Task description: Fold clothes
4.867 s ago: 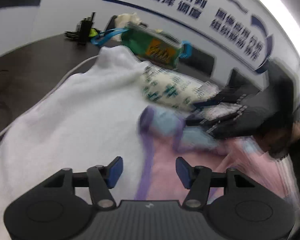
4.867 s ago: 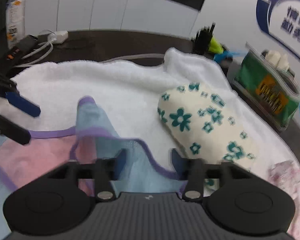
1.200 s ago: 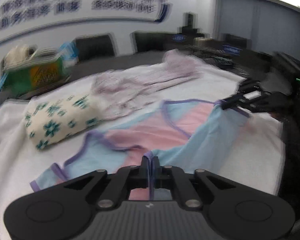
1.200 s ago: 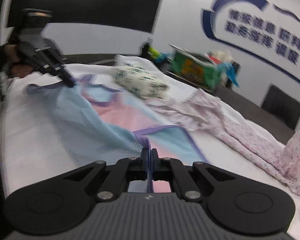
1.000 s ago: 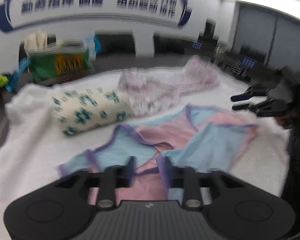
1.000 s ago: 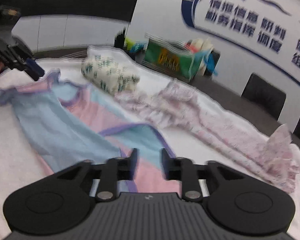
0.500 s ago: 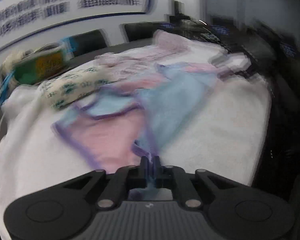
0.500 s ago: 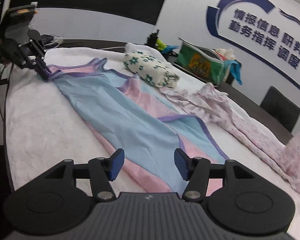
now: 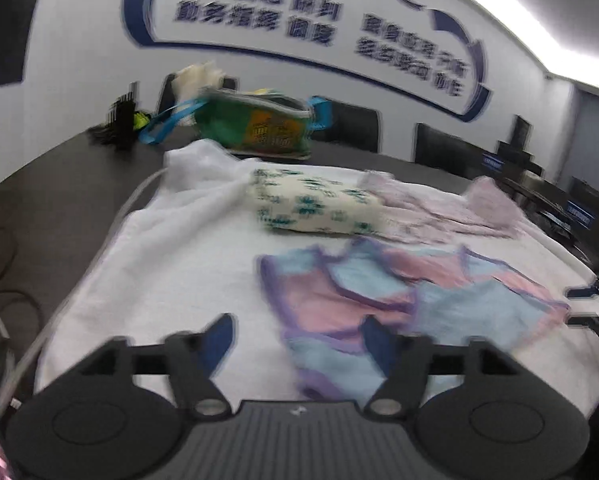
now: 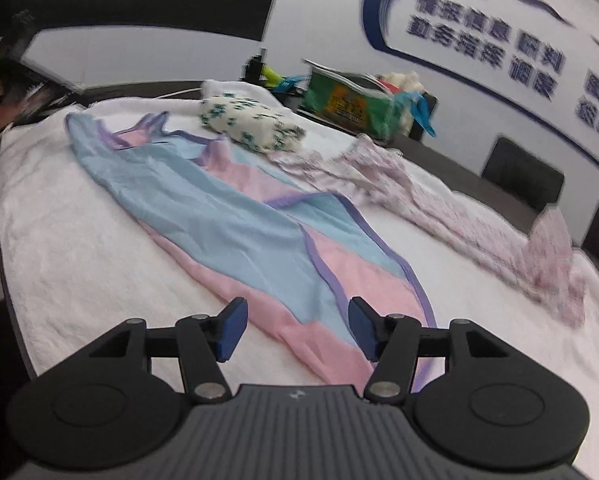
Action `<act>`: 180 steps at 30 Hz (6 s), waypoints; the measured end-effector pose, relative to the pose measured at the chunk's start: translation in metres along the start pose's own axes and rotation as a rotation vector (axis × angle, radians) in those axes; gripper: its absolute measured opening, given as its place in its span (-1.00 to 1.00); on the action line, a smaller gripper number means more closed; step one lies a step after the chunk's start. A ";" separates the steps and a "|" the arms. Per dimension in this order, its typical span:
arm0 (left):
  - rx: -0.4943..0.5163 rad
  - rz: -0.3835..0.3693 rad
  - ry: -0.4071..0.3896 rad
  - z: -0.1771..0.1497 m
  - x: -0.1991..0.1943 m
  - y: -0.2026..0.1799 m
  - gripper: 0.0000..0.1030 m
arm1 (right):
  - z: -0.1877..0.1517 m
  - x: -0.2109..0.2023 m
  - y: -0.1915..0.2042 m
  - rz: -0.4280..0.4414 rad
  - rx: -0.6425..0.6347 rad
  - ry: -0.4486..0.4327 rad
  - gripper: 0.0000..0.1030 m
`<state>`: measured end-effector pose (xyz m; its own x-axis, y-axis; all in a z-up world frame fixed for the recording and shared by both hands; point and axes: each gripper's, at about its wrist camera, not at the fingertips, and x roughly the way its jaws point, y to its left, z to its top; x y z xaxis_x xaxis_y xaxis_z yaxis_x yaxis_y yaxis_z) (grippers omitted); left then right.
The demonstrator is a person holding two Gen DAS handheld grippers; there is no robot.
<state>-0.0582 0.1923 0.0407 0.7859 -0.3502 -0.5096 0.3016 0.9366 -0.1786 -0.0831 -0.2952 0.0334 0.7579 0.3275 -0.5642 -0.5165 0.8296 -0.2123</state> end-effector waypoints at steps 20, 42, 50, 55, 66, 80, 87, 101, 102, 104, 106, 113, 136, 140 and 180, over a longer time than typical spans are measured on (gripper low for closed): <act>-0.041 0.123 0.079 -0.016 0.036 -0.008 -0.45 | -0.022 0.018 -0.056 0.097 0.160 0.063 -0.95; 0.359 0.030 0.010 -0.027 0.021 -0.066 0.25 | -0.022 0.007 -0.037 0.065 0.065 -0.001 -0.11; 0.253 0.072 0.045 -0.035 0.032 -0.040 0.05 | -0.034 -0.006 -0.042 0.083 0.092 0.080 -0.78; 0.288 0.085 0.010 -0.034 0.014 -0.047 0.03 | -0.027 -0.024 -0.035 0.019 0.052 0.024 -0.39; 0.677 0.009 0.070 -0.040 0.015 -0.072 0.06 | -0.002 -0.001 0.022 0.081 -0.259 0.035 -0.33; 0.169 -0.013 0.162 -0.011 0.027 -0.006 -0.83 | -0.009 0.023 0.015 0.083 -0.241 0.074 -0.93; 0.070 -0.019 0.181 -0.003 0.010 -0.005 -0.87 | -0.008 0.009 0.022 0.108 -0.251 0.072 -0.97; -0.039 -0.032 0.195 -0.026 -0.033 -0.010 -0.88 | -0.020 -0.047 0.052 0.123 -0.237 0.095 -0.97; -0.051 -0.037 0.190 -0.031 -0.039 -0.011 -0.88 | -0.020 -0.052 0.054 0.119 -0.233 0.098 -0.97; -0.075 -0.037 0.185 -0.040 -0.046 -0.012 -0.86 | -0.021 -0.062 0.058 0.123 -0.225 0.105 -0.97; -0.106 -0.023 0.187 -0.048 -0.045 -0.008 -0.78 | -0.022 -0.067 0.060 0.157 -0.222 0.125 -0.96; -0.113 0.058 0.066 -0.051 -0.066 -0.001 -0.41 | -0.026 -0.082 0.046 0.135 -0.158 0.082 -0.87; 0.287 -0.109 0.254 0.085 0.139 -0.088 0.37 | 0.030 0.034 -0.030 0.090 0.158 0.075 0.06; 0.221 -0.127 0.311 0.073 0.166 -0.076 -0.02 | 0.057 0.089 -0.038 0.109 0.200 0.160 -0.06; 0.411 -0.181 0.075 0.000 0.048 -0.106 -0.80 | 0.021 0.015 0.067 0.190 -0.269 -0.068 -0.84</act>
<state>-0.0529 0.0761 0.0351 0.6644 -0.4915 -0.5630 0.6315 0.7721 0.0711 -0.0981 -0.2251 0.0281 0.6582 0.5014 -0.5615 -0.7308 0.6046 -0.3167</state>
